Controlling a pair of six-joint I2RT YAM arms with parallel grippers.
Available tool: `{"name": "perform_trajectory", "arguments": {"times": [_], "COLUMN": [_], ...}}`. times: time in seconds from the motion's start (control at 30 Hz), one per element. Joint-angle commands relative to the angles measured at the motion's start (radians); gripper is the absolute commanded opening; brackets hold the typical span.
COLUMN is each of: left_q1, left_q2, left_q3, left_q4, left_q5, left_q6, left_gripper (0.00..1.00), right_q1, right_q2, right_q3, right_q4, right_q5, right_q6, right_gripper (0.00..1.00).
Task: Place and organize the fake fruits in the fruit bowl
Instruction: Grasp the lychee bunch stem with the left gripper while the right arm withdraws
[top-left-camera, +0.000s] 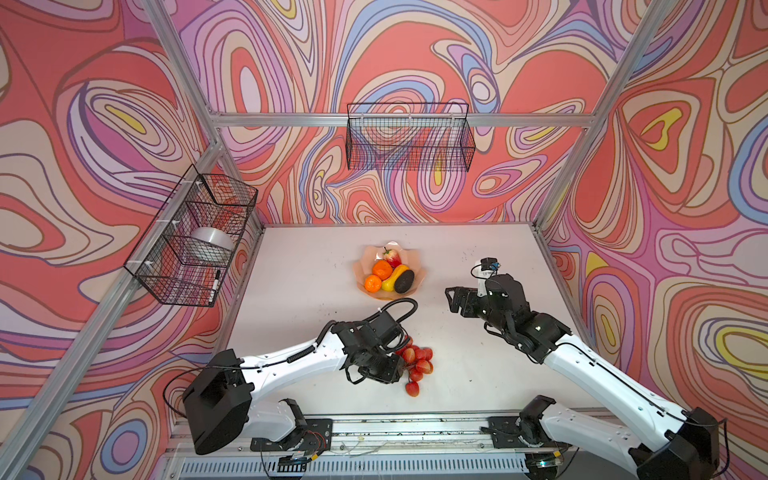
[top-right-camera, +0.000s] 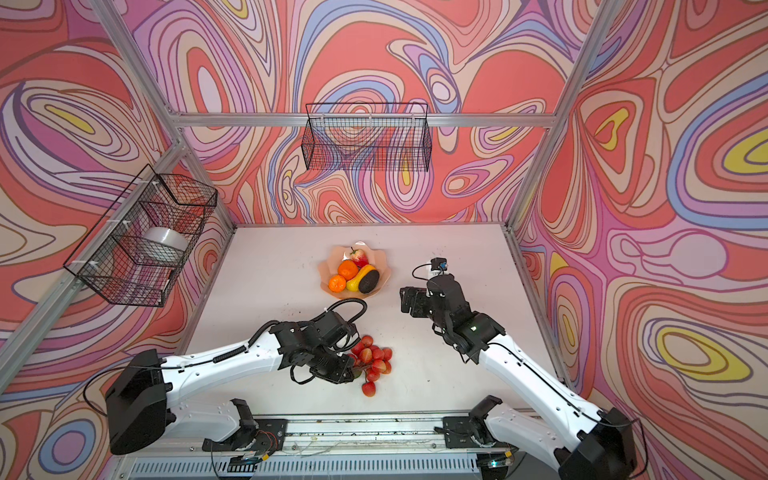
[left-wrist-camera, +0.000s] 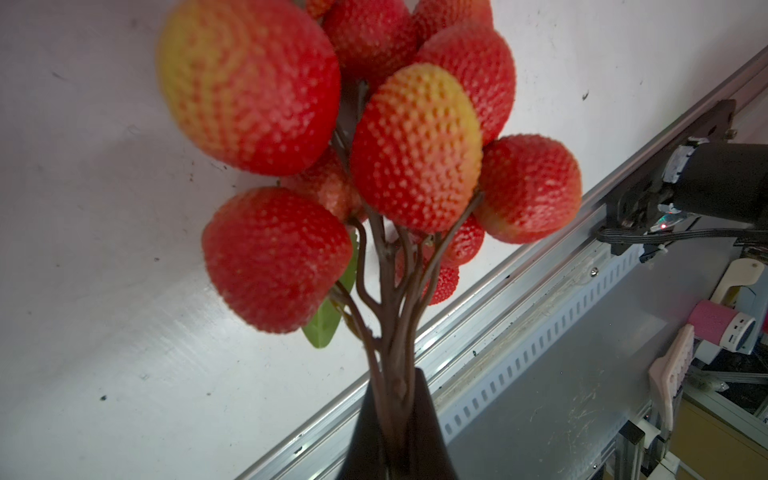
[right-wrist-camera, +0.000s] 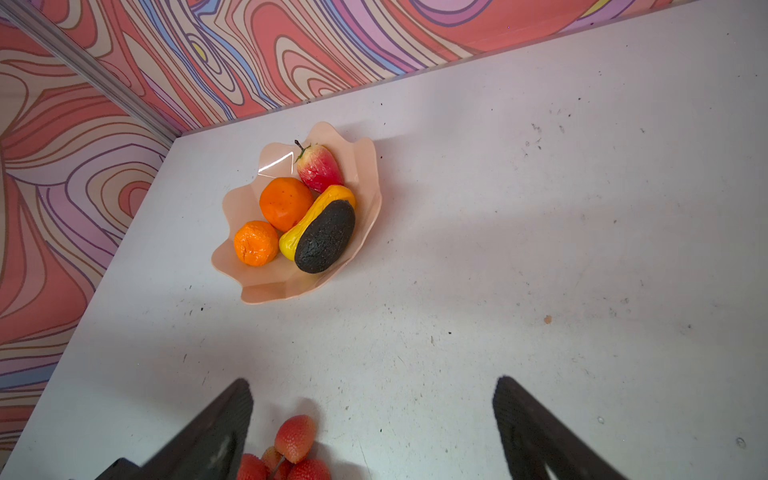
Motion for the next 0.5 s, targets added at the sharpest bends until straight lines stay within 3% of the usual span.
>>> {"name": "perform_trajectory", "arguments": {"times": [0.0, 0.2, 0.47], "left_q1": [-0.005, -0.005, -0.001], "left_q2": [-0.042, -0.096, -0.291], "left_q3": [-0.024, -0.037, 0.015], "left_q4": [0.006, 0.01, -0.012], "left_q5": [-0.024, -0.031, -0.122], "left_q6": [-0.016, -0.023, 0.0], "left_gripper": [0.0, 0.0, 0.0], "right_q1": [0.003, 0.003, 0.003], "right_q2": [-0.011, -0.009, -0.008], "right_q3": [-0.014, -0.018, -0.023], "right_q4": [0.007, 0.018, 0.02], "right_q5": [0.014, 0.014, 0.013], "right_q6": [0.01, 0.012, 0.02], "right_gripper": [0.95, 0.95, 0.95]}}
